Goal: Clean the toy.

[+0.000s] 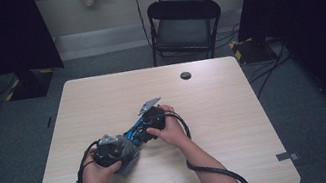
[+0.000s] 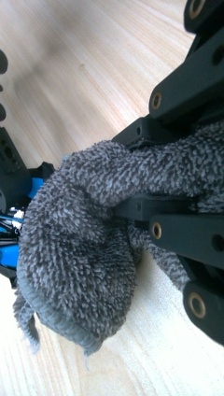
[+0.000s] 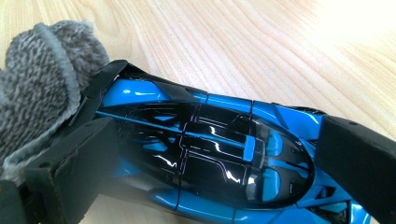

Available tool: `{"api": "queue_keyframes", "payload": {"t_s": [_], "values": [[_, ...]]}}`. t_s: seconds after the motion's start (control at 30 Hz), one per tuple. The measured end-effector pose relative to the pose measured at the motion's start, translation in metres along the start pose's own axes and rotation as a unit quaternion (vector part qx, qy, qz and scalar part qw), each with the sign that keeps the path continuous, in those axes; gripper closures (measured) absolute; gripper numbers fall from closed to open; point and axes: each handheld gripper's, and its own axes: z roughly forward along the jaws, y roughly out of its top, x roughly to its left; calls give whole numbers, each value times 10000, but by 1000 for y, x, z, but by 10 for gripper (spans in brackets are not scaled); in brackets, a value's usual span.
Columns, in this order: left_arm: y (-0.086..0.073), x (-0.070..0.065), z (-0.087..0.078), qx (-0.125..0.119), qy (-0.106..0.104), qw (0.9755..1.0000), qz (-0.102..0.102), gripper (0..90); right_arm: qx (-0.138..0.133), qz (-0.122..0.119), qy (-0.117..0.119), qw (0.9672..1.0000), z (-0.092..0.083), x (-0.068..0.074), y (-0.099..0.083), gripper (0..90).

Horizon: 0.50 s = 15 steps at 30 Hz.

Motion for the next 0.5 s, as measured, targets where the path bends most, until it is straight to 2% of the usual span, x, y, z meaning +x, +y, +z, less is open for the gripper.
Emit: {"api": "queue_keyframes", "payload": {"t_s": [0.3,0.43,0.5], "values": [[0,-7,2,52,-196,9997,124,716,35,7,2,10000,0,0,1,0],[0,-10,1,90,-416,9990,108,715,1,1,-1,10000,0,0,0,0],[0,-14,2,147,-438,9987,230,715,20,6,3,10000,0,0,1,0]]}}
